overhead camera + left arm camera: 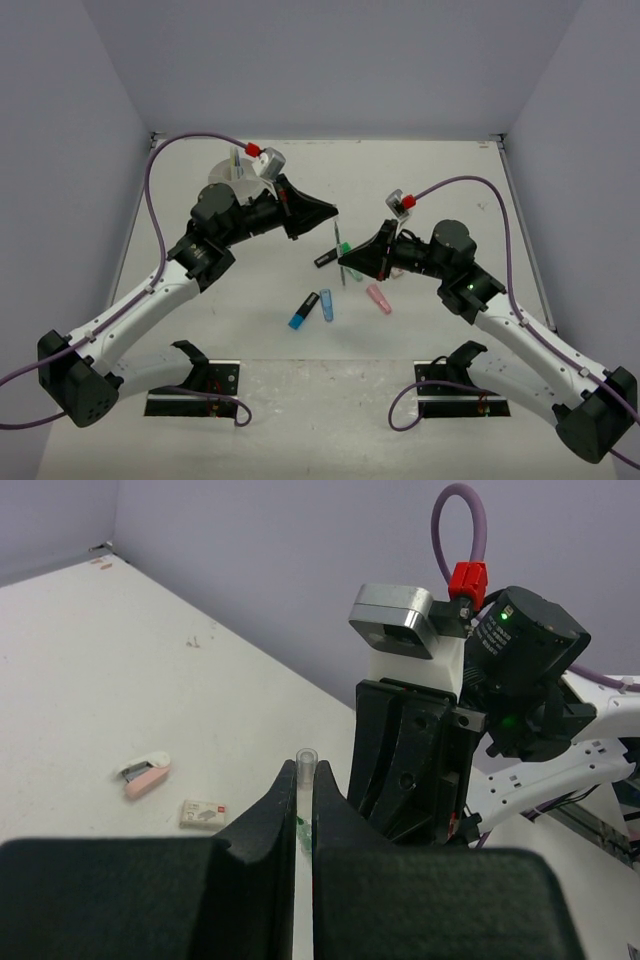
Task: Sort the stationery into containers
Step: Close the pen cap on the pen.
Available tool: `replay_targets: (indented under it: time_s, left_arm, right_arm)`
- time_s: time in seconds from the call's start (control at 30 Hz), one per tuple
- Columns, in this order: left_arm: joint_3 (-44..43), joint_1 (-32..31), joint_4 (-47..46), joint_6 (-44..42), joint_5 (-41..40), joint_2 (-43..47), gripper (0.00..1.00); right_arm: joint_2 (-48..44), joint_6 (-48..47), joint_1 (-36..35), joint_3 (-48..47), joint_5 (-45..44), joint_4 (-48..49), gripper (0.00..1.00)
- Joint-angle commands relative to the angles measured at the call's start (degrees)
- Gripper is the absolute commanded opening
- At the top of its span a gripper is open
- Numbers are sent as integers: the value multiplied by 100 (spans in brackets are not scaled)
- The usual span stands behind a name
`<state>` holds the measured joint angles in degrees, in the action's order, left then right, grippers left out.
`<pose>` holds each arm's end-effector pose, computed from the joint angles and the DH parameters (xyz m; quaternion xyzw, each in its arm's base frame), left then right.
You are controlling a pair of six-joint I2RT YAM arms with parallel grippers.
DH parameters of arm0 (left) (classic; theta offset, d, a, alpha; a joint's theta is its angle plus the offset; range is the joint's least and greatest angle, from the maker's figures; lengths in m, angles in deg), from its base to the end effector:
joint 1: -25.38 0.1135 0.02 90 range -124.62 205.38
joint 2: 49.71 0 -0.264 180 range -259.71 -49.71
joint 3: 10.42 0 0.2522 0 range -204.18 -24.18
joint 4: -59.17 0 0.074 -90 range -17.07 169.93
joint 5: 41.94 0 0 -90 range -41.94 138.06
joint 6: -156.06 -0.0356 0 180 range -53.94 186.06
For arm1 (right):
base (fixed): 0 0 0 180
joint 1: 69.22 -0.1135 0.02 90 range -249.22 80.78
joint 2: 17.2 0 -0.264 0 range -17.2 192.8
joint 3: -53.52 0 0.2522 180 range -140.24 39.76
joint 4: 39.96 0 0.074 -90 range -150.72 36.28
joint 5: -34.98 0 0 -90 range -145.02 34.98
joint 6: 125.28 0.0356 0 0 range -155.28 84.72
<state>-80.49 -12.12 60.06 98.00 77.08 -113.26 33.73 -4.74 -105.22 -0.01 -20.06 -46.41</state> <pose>0.1939 -0.1705 0.3888 0.2170 0.6403 -0.5469 0.4938 0.1567 0.1391 0.3230 -0.2381 0.6862 0.5408 0.4243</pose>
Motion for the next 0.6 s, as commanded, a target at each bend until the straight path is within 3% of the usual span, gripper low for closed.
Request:
replay_targets:
  time_s: [0.0,0.57]
  left_arm:
    - [42,59,-354,3,41,-55,0]
    - [197,76,-755,378,545,-148,0]
  right_arm:
    - [-90,-84,-29,-301,-121,77,0]
    - [-150,-63,-29,-490,-487,121,0]
